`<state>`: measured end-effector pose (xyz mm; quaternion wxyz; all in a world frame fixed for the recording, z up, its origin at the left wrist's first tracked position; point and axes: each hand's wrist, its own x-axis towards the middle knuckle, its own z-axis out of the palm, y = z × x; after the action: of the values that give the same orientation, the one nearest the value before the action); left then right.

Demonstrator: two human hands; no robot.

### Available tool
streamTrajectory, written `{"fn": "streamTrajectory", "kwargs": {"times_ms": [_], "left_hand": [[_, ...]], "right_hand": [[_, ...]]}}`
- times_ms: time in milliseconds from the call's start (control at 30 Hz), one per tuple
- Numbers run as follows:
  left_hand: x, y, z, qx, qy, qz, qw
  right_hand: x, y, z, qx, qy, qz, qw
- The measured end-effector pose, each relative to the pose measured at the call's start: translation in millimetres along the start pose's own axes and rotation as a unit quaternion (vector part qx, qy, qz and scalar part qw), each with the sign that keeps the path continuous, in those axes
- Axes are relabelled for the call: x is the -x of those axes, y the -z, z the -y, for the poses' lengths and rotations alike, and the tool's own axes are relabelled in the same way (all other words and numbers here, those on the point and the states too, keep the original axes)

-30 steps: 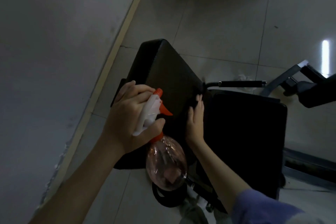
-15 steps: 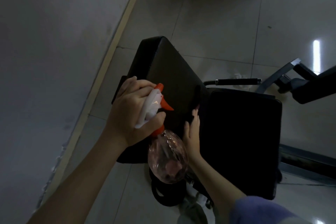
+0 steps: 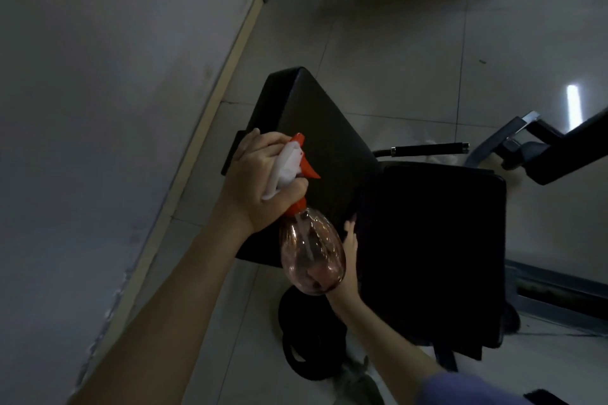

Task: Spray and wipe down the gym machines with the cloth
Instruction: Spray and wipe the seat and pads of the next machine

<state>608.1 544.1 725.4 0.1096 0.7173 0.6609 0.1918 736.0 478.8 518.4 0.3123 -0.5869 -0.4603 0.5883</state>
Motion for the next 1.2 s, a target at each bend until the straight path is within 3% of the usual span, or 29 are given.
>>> {"fn": "streamTrajectory", "kwargs": {"times_ms": [267, 367, 500, 700, 867, 1033, 1200], "left_hand": [[36.2, 10.4, -13.3, 0.147, 0.036, 0.022, 0.988], [42.4, 8.8, -8.8, 0.080, -0.011, 0.041, 0.996], [43.7, -0.8, -7.0, 0.031, -0.025, 0.007, 0.999], [42.6, -2.1, -2.9, 0.023, -0.028, -0.017, 0.999], [44.0, -4.0, -0.6, 0.003, -0.036, -0.019, 0.999], [43.4, -5.0, -3.3, -0.019, -0.023, -0.021, 0.999], [44.8, -4.4, -7.2, -0.030, -0.016, -0.013, 0.999]], "right_hand": [[-37.9, 8.1, 25.7, 0.007, -0.070, -0.033, 0.997], [-15.3, 0.4, 23.8, -0.007, -0.045, -0.024, 0.999], [1.9, 0.7, 7.7, -0.015, 0.007, -0.029, 0.999], [-50.4, 5.9, 4.1, 0.002, -0.126, -0.129, 0.984], [-9.0, -5.3, -5.3, -0.017, -0.012, -0.096, 0.995], [-37.1, 11.8, -31.3, 0.030, -0.003, -0.106, 0.994], [-53.3, 36.2, -27.2, 0.029, -0.144, -0.106, 0.983]]}}
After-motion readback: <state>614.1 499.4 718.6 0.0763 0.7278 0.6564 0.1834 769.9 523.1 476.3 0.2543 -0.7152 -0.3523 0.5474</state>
